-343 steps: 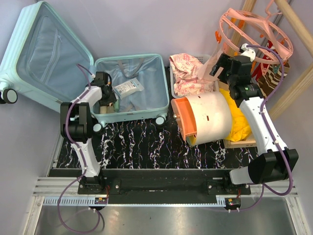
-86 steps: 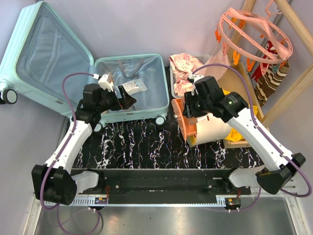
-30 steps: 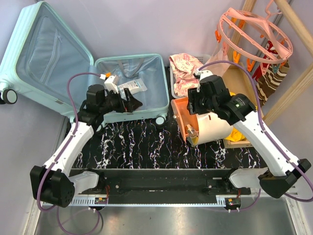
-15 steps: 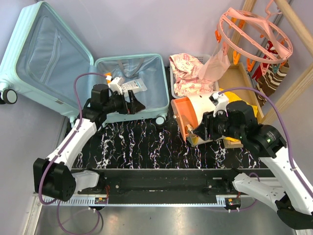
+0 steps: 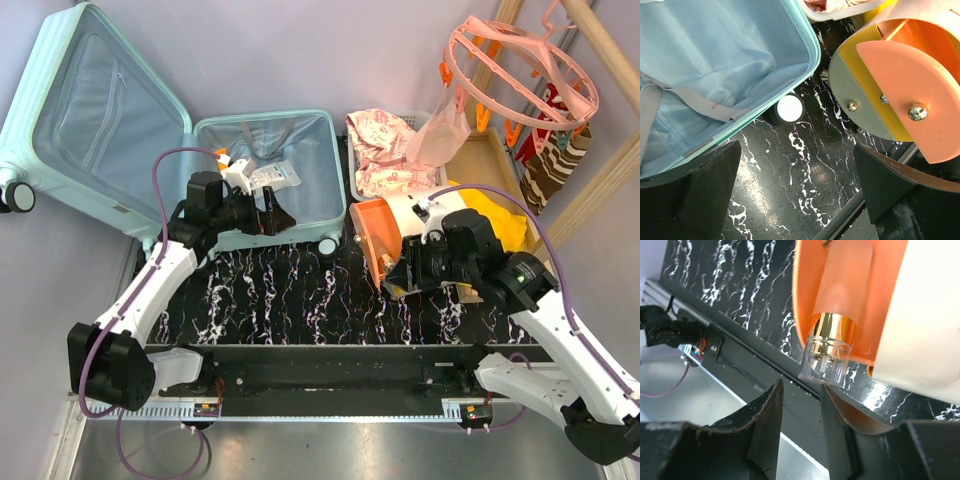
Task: Open, take out, and arrange the luggage
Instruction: Place the personal item in the drawer.
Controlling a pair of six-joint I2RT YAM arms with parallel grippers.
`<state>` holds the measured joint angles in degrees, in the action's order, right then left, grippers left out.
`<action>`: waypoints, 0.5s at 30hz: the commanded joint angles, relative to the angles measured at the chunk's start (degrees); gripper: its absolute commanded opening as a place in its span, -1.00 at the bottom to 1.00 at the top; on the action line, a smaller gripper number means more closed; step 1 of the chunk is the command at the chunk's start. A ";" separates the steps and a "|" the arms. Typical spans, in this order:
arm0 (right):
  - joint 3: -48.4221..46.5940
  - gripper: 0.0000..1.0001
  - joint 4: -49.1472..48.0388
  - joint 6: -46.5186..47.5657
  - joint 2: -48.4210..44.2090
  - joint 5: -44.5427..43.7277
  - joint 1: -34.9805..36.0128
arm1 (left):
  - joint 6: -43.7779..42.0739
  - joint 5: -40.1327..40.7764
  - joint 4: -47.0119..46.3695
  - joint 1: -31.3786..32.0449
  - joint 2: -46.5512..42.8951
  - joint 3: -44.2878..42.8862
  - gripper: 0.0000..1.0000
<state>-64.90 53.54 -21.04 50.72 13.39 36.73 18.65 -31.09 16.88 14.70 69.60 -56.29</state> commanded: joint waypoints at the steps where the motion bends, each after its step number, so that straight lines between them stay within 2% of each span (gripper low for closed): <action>1: -1.54 -0.12 -4.40 0.73 2.01 -6.00 -0.17 | -1.34 0.15 -1.50 0.15 -0.61 -1.89 0.98; 6: -0.66 -0.12 -6.42 0.91 4.82 -7.06 -0.08 | -1.52 0.42 -1.42 -0.02 -0.87 -1.80 0.98; 15: -1.28 -0.11 -8.54 0.30 3.51 -9.34 -0.08 | -1.43 0.15 -1.33 -0.20 -1.05 -1.63 0.98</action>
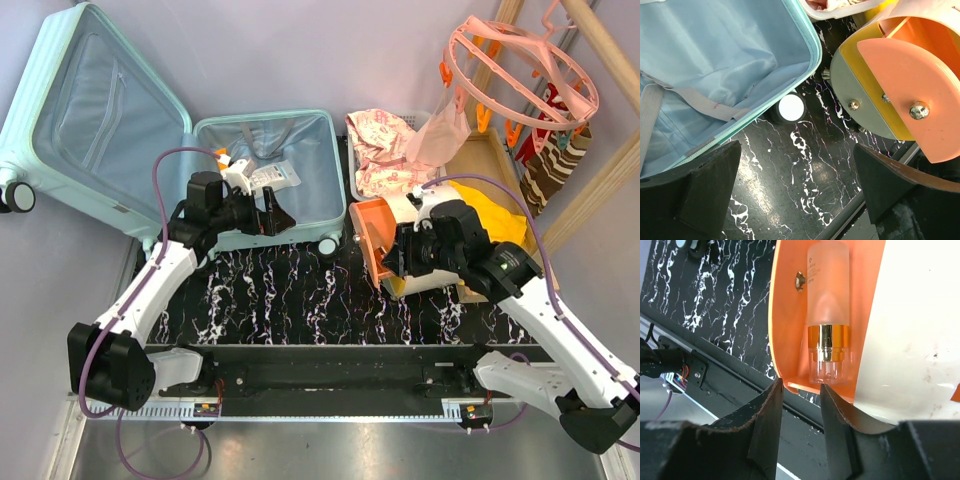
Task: Open, take out, and arrange the luggage
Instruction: Place the personal item in the drawer.
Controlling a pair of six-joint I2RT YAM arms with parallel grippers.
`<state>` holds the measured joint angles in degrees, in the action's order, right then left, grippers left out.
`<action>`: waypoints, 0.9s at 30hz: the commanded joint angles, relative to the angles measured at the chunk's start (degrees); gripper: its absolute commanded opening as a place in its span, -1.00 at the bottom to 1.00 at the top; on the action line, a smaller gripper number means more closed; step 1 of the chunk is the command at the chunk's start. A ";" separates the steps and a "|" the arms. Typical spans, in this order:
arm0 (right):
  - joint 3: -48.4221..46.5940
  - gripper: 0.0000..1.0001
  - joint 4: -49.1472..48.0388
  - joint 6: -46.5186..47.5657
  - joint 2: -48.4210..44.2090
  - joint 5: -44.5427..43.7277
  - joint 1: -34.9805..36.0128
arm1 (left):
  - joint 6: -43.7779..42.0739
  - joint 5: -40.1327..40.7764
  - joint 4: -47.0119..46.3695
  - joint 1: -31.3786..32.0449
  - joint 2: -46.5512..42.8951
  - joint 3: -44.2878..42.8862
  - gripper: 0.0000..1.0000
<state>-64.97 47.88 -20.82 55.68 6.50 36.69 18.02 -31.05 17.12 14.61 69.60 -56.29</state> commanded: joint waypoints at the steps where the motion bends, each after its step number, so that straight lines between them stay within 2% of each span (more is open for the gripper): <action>1: -1.30 -0.11 -2.88 -0.10 -1.54 -2.55 -0.12 | -0.79 0.20 -1.66 -0.11 -1.14 -1.63 0.98; 4: -2.17 -0.09 -3.67 -0.10 -2.50 -0.71 -0.12 | -1.58 1.86 -1.04 -0.37 -1.84 -1.71 0.98; 7: -4.01 -0.05 -3.93 0.16 -4.34 0.35 -0.04 | -2.90 8.00 0.36 -1.34 -4.37 -1.54 0.98; 10: -6.56 0.01 -4.54 0.69 -6.28 0.44 -0.04 | -2.56 13.63 -0.69 -4.49 -6.66 -0.23 0.98; 12: -8.23 0.05 -4.90 1.57 -6.11 0.35 -0.04 | -1.07 14.52 -2.09 -5.99 -6.50 0.04 0.98; 16: -12.80 0.15 -4.90 4.55 -2.25 -3.23 -0.21 | 0.96 15.31 -2.10 -8.98 -0.11 -2.59 0.98; 21: -18.60 0.29 -6.38 9.30 6.61 -9.84 -0.12 | 0.96 17.86 -0.34 -9.16 7.82 -9.70 0.98; 23: -20.37 0.39 -8.32 11.41 8.56 -12.56 -1.00 | 0.70 21.37 -0.86 -9.16 11.15 -11.81 0.98; 25: -21.60 0.43 -11.66 11.33 11.28 -10.48 -3.71 | 0.17 26.01 -1.91 -9.16 13.88 -12.96 0.98; 26: -21.86 0.43 -12.88 10.20 12.16 -7.50 -9.82 | 0.35 27.69 -2.53 -9.25 16.76 -13.66 0.98; 27: -22.48 0.43 -15.94 8.70 14.09 -0.77 -12.75 | 0.70 28.93 -3.14 -9.42 18.27 -14.97 0.98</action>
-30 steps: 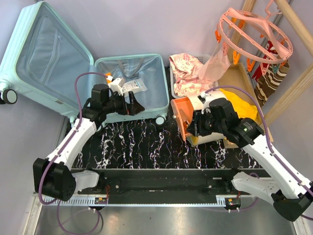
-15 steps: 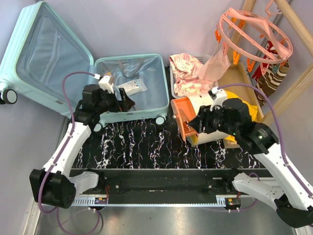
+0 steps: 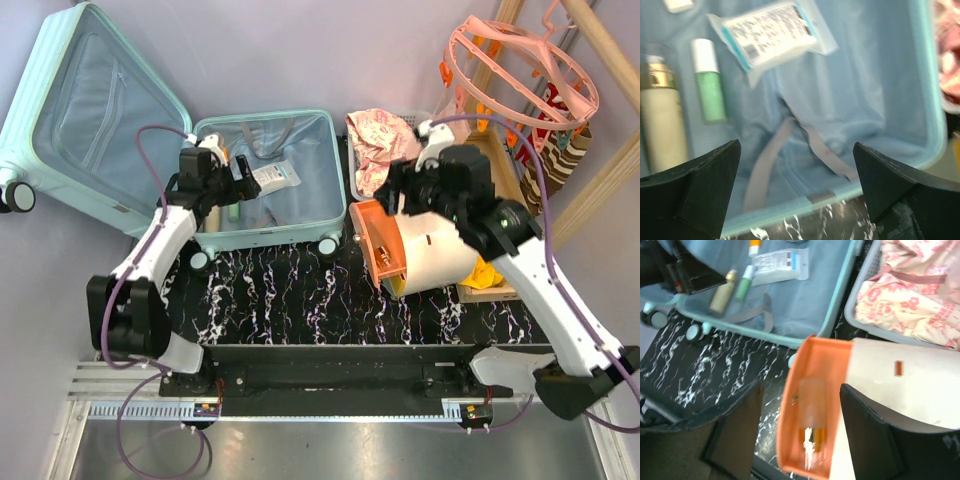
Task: Open, take out, and arrange the luggage
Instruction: Place the personal item in the drawer, then pick up the personal item from the luggage.
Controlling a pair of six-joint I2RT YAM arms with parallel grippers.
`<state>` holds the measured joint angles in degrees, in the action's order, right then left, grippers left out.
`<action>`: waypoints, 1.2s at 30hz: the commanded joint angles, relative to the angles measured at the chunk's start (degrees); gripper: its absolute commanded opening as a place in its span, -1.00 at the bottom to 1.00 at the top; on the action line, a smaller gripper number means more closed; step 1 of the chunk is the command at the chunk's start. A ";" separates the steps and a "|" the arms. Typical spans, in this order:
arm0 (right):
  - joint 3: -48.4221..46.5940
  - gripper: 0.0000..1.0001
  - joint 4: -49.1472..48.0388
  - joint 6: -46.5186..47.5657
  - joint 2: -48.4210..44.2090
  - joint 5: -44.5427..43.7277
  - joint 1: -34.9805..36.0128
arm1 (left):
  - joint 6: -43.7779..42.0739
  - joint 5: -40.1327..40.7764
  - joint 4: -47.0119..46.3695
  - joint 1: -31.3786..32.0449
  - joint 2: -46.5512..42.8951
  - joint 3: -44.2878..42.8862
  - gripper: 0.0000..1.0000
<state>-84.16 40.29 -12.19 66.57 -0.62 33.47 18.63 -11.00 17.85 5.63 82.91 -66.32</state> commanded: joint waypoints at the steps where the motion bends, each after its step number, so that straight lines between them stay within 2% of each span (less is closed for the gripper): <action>1: -4.07 0.43 -9.26 -2.73 4.44 7.90 -12.26 | 0.78 10.81 -4.31 -0.70 6.54 -6.17 0.98; 6: -10.66 0.48 -14.01 -2.05 8.49 0.91 -13.87 | 5.01 18.11 -4.66 -1.23 16.38 -12.76 0.98; 8: -11.90 0.48 -14.19 -3.01 9.11 -2.70 -13.87 | 8.24 20.66 -3.79 -1.23 17.80 -12.69 0.98; 14: -11.99 0.50 -13.84 -8.73 6.13 -7.11 -13.87 | 7.83 25.24 -1.06 -1.23 22.02 -12.86 0.79; 22: -10.76 0.50 -13.05 -11.98 4.27 -9.92 -13.88 | 1.24 21.55 3.59 -1.23 34.58 -24.01 0.35; 23: -10.94 0.50 -13.05 -11.72 4.36 -9.92 -13.79 | 1.49 21.38 5.77 -1.41 37.29 -27.51 0.25; 26: -10.94 0.51 -13.05 -10.49 4.54 -10.53 -13.87 | 2.63 22.61 8.61 -1.93 38.81 -30.00 0.19; 30: -11.03 0.51 -13.05 -10.58 4.71 -11.59 -13.87 | 3.52 18.92 10.09 -3.25 39.51 -31.31 0.19; 36: -10.32 0.52 -12.96 -10.58 5.15 -11.86 -13.87 | 3.16 17.60 16.07 -3.87 41.63 -31.59 0.14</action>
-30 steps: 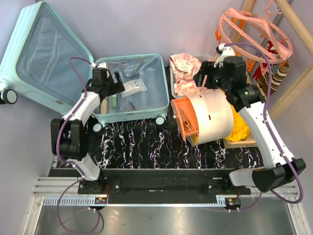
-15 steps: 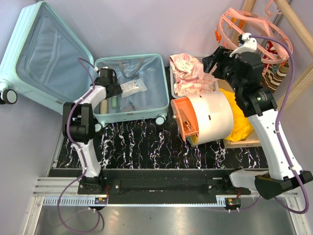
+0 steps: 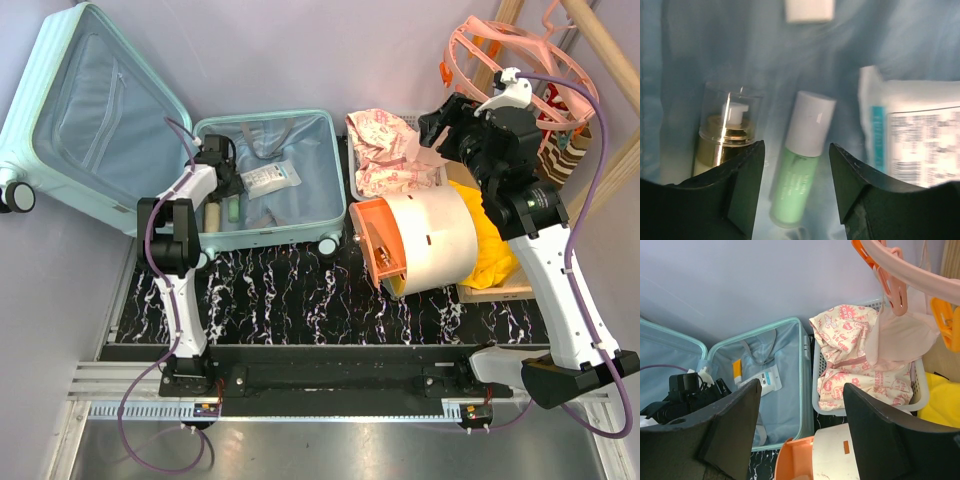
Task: Open, take out, and arrange the luggage
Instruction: Pick up the personal item from the luggage.
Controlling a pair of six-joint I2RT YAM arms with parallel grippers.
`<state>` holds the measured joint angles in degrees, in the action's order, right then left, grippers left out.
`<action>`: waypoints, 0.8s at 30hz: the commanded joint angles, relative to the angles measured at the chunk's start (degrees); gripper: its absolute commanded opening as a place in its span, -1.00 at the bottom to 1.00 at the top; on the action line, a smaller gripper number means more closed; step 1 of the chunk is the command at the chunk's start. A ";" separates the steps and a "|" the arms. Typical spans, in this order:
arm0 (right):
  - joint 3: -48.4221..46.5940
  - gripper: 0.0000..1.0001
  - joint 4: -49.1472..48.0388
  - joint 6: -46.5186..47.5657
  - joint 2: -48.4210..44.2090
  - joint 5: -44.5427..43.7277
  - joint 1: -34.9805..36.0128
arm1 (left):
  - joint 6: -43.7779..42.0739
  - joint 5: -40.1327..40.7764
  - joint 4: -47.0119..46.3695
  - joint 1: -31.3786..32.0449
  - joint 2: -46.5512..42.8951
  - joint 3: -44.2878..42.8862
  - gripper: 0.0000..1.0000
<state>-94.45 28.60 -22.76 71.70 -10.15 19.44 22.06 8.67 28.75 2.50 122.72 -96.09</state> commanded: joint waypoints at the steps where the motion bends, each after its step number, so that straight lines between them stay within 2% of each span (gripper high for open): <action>1: -0.11 0.53 -1.35 0.09 -0.07 -2.15 0.24 | 0.08 -2.16 5.17 -0.83 1.56 -0.51 0.14; 6: 0.59 0.53 -1.27 0.35 -0.42 -2.50 0.16 | -1.49 -8.13 5.52 -1.27 2.52 0.73 0.11; 11: 0.85 0.54 -1.44 0.35 -0.95 -2.15 0.16 | -2.20 -10.51 6.75 -1.27 3.76 0.30 -0.10; 13: 1.03 0.54 -1.44 0.35 -1.21 -2.33 0.16 | -2.81 -10.77 6.93 -1.36 3.58 0.47 -0.30; 14: 1.11 0.54 -1.35 0.44 -1.21 -2.41 0.16 | -3.16 -10.95 7.02 -1.27 3.32 0.82 -0.59; 17: 1.47 0.54 -1.35 1.49 -1.83 -2.24 0.16 | -3.87 -11.21 6.76 -1.36 1.14 1.52 -1.00; 24: -0.73 0.53 -1.44 7.12 -0.43 1.18 0.16 | -3.53 -12.79 2.81 -1.27 -9.75 2.40 -1.00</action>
<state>-93.19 28.58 -19.84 71.35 -10.83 19.44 18.15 0.03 33.61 0.67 122.34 -93.65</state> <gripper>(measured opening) 0.768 0.363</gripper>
